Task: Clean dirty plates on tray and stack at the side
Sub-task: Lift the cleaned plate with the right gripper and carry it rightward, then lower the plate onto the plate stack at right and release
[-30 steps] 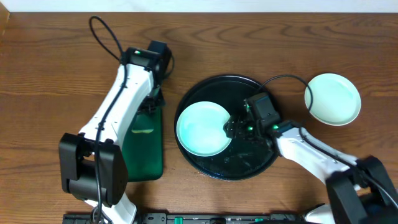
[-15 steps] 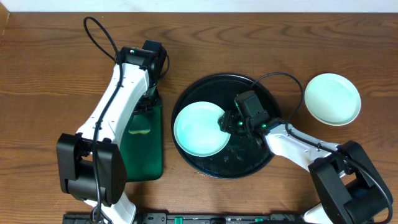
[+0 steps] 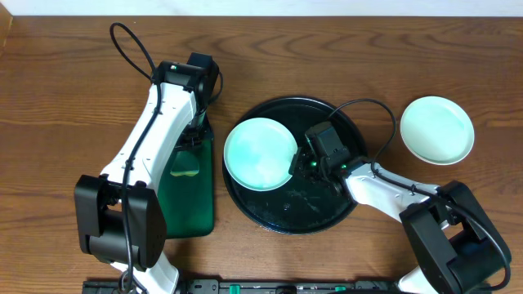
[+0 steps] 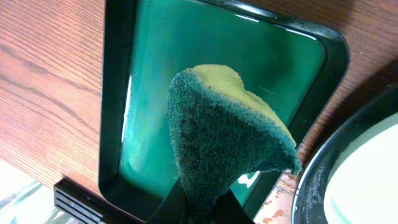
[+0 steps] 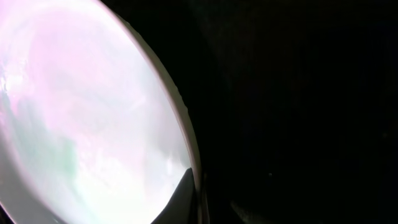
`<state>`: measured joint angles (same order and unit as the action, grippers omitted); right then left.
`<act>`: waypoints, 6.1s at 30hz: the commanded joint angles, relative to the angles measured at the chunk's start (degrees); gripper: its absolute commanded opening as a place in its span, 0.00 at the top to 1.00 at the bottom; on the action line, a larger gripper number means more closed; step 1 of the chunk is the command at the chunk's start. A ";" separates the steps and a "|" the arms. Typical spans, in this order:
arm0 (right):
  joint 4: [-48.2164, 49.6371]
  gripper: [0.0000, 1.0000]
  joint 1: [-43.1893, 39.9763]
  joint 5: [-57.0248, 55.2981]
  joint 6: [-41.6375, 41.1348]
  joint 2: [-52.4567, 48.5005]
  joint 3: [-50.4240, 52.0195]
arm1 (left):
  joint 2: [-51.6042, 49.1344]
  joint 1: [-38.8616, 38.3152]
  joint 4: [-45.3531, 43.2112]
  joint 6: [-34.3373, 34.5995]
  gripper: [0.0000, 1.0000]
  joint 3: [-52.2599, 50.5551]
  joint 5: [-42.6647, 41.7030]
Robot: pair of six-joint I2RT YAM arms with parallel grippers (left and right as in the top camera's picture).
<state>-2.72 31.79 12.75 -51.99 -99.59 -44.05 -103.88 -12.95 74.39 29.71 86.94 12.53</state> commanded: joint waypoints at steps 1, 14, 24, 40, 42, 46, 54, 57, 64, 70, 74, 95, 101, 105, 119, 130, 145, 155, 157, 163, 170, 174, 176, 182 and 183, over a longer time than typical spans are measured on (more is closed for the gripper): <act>-4.83 0.98 0.66 -2.93 5.18 1.92 1.75 | -0.15 0.17 0.09 -0.98 0.93 0.83 -0.68; -21.18 0.98 0.02 -20.35 15.87 19.17 1.73 | -0.17 0.17 -0.07 -1.20 0.93 0.61 -3.10; -28.61 0.98 0.04 -37.88 27.15 29.94 -0.04 | -0.17 0.17 -0.48 -1.25 0.93 0.61 -3.10; -33.75 0.99 7.15 -59.32 59.71 31.34 -15.28 | -0.22 0.20 -8.13 -1.68 0.93 -4.15 -7.15; -33.83 0.99 9.20 -63.76 63.21 31.34 -15.32 | -0.22 0.20 -9.38 -1.73 0.93 -5.03 -8.15; -33.92 0.99 12.79 -70.86 69.75 31.21 -15.30 | -0.24 0.20 -10.75 -2.27 0.93 -6.32 -9.16; -32.35 0.99 17.46 -81.53 80.50 31.04 -15.30 | -0.28 0.20 -10.91 -2.29 0.93 -6.84 -9.16; -30.29 0.99 20.24 -87.30 86.49 30.97 -15.32 | -0.28 0.20 -10.97 -2.29 0.93 -6.84 -9.16; -19.37 0.99 27.45 -93.77 98.88 30.95 -15.30 | -0.28 0.20 -11.30 -2.29 0.93 -6.86 -9.16; -13.22 0.99 30.08 -95.06 104.67 30.08 -15.30 | -0.28 0.20 -11.30 -2.29 0.93 -6.84 -9.16; -13.14 0.99 30.18 -96.43 105.00 28.52 -15.30 | -0.28 0.20 -11.30 -2.29 0.93 -6.86 -9.16; -12.87 0.99 30.18 -96.74 103.67 25.42 -15.30 | -0.28 0.20 -11.06 -2.32 0.93 -6.86 -9.16; -12.87 0.99 30.18 -96.74 103.67 25.42 -15.30 | -0.28 0.20 -11.02 -2.29 0.93 -6.86 -9.16; -12.87 0.99 30.18 -96.74 103.21 25.42 -15.30 | -0.28 0.20 -10.88 -2.32 0.93 -6.86 -9.16; -34.80 0.99 25.86 -57.57 23.78 25.42 -15.30 | -0.28 0.20 -10.38 -3.26 0.93 -6.86 -9.16; -46.82 0.99 1.60 -38.77 5.60 25.46 -15.30 | -0.28 0.20 -10.21 -3.58 0.93 -6.86 -9.18; -44.68 0.99 -44.11 -18.56 14.82 26.36 -15.30 | -0.28 0.17 -10.23 -3.58 0.93 -6.86 -9.16; -43.23 0.99 -61.70 -14.25 16.90 17.38 -15.30 | -0.28 0.17 -10.23 -3.61 0.93 -6.86 -9.16; -42.42 0.99 -63.28 -14.51 16.87 14.69 -15.30 | -0.28 0.17 -10.21 -3.65 0.93 -6.86 -9.16; -39.36 0.99 -64.39 -14.62 15.98 8.70 -15.30 | -0.28 0.17 -10.19 -3.82 0.93 -6.86 -9.16; -33.77 0.99 -63.98 -12.33 15.58 5.68 -15.30 | -0.28 0.17 -9.88 -3.82 0.93 -6.86 -9.16; -32.57 0.70 -63.17 -9.03 15.67 5.55 -15.30 | -0.28 0.17 -9.77 -3.82 0.93 -6.86 -9.16; -31.67 0.52 -62.23 -6.67 16.09 5.55 -15.30 | -0.28 0.17 -9.77 -3.82 0.93 -6.86 -9.16; -28.11 0.45 -59.08 -1.86 18.78 5.55 -15.30 | -0.28 0.17 -9.14 -3.82 0.93 -6.86 -9.16; -27.63 0.43 -58.51 -1.73 18.91 5.55 -15.30 | -0.28 0.20 -9.03 -4.00 0.93 -6.86 -9.16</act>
<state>-31.18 -28.62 7.35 -35.09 -93.41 -58.76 -103.90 -12.95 64.69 26.72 80.27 3.11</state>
